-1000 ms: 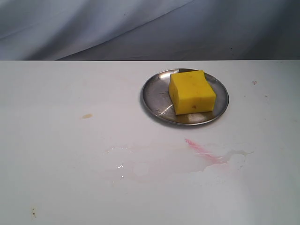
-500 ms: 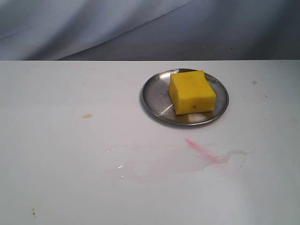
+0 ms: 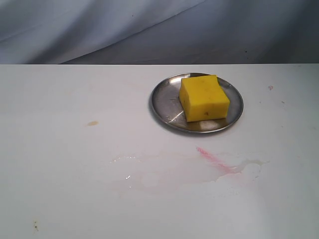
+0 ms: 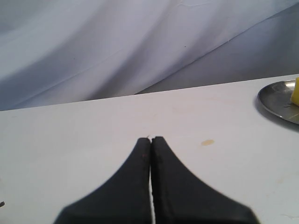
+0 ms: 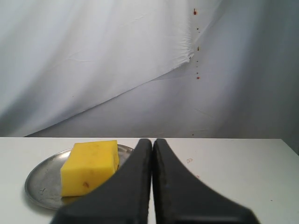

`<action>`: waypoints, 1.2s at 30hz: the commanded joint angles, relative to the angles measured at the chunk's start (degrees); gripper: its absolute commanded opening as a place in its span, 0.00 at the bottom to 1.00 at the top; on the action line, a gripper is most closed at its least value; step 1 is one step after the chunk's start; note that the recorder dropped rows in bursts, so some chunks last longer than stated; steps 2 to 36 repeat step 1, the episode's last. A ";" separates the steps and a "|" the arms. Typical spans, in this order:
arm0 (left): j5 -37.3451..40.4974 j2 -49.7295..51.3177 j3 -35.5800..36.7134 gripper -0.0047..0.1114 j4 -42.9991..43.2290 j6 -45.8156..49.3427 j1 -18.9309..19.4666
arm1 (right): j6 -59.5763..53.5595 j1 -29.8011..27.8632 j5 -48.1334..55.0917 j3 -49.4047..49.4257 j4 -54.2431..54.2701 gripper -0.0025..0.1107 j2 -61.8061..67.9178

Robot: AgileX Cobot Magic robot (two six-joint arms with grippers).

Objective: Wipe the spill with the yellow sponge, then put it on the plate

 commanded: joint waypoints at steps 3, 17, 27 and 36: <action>-0.38 -0.20 0.00 0.04 0.05 -0.09 -0.03 | -0.17 -0.38 0.13 0.18 -0.62 0.02 -0.37; -0.38 -0.20 0.00 0.04 0.05 -0.09 -0.03 | -0.17 -0.38 0.13 0.18 -0.62 0.02 -0.37; -0.38 -0.20 0.00 0.04 0.05 -0.09 -0.03 | -0.17 -0.38 0.13 0.18 -0.62 0.02 -0.37; -0.38 -0.20 0.00 0.04 0.05 -0.09 -0.03 | -0.17 -0.38 0.13 0.18 -0.62 0.02 -0.37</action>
